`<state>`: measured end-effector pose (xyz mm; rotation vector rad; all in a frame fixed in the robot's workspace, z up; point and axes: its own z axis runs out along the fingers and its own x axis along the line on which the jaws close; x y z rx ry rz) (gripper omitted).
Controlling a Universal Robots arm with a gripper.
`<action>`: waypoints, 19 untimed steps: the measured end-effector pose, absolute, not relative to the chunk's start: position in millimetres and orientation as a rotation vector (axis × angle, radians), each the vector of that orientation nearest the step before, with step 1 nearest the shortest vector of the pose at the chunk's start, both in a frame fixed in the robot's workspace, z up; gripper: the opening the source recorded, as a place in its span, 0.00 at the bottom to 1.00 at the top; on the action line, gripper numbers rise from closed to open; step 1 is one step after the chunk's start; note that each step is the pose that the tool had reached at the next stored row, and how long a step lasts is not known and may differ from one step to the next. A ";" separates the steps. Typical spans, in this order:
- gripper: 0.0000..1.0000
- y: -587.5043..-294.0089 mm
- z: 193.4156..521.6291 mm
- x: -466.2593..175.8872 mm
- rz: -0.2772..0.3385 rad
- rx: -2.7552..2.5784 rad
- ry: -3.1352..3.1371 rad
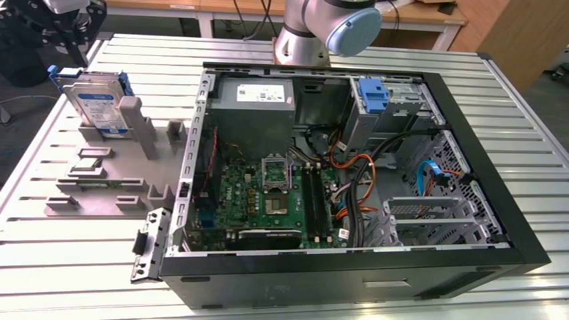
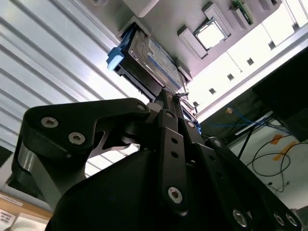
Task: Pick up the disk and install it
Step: 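Pick up the disk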
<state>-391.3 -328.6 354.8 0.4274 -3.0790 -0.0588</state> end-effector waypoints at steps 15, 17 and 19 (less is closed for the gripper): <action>0.10 -328.6 354.6 -391.3 -0.057 0.596 -3.049; 0.10 -328.6 354.6 -391.3 -0.057 0.597 -3.049; 0.10 -328.6 354.6 -391.3 -0.057 0.597 -3.049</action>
